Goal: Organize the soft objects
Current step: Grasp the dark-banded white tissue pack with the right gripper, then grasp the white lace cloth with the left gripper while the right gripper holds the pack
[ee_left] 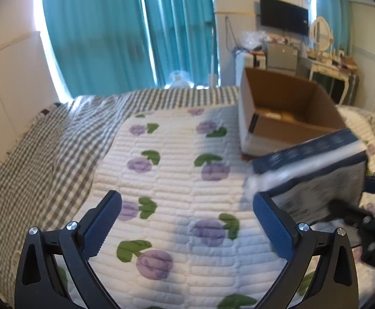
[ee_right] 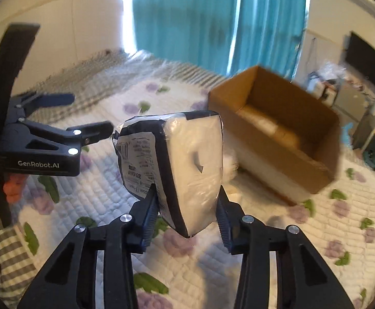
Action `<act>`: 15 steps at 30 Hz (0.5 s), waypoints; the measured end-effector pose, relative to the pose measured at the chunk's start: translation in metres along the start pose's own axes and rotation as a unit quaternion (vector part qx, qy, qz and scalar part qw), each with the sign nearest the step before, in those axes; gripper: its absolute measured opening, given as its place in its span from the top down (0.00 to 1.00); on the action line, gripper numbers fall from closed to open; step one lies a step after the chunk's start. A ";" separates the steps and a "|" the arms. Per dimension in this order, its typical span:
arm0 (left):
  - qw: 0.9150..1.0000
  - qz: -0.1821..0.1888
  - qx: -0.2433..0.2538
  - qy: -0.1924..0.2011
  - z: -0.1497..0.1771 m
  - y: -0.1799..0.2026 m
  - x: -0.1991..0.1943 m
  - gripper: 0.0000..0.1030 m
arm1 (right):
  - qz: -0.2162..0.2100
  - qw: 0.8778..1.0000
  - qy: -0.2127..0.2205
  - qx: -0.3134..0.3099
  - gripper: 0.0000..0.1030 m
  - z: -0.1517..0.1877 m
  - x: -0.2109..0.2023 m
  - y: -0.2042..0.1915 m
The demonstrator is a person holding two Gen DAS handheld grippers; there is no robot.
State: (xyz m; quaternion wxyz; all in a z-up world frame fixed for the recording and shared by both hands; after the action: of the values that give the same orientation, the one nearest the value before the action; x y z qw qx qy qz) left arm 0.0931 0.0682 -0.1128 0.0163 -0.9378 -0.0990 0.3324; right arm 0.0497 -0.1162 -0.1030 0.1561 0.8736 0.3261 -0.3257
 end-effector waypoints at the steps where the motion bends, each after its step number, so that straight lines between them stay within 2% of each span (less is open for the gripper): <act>1: 1.000 0.002 -0.001 0.003 -0.003 0.002 -0.004 0.00 | 0.005 1.000 0.003 0.005 0.60 0.000 -0.007 0.004; 5: 1.000 0.010 0.006 0.009 -0.011 0.018 -0.010 0.00 | 0.057 0.997 0.025 0.044 0.60 -0.004 -0.042 0.047; 12: 0.998 0.051 0.026 -0.011 -0.006 0.072 0.011 0.00 | 0.162 0.984 0.016 0.069 0.60 0.016 -0.067 0.114; 15: 0.997 0.063 0.040 -0.028 -0.002 0.098 0.034 0.01 | 0.174 0.981 0.008 0.088 0.60 0.030 -0.065 0.134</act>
State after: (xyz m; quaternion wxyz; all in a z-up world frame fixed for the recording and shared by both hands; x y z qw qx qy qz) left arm 0.1374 -0.0212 -0.1419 0.0296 -0.9309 -0.0266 0.3630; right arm 0.0887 -0.2599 -0.0732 0.1300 0.9299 0.1406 -0.3141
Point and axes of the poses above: each gripper's, at about its wrist camera, not at the fingertips, and x roughly the way its jaws point, y to its right, z to its underside, the point moved 6 cm from there along x, roughly the way its jaws point, and after that the axes turned 1 degree about -z, right-handed, at the moved point
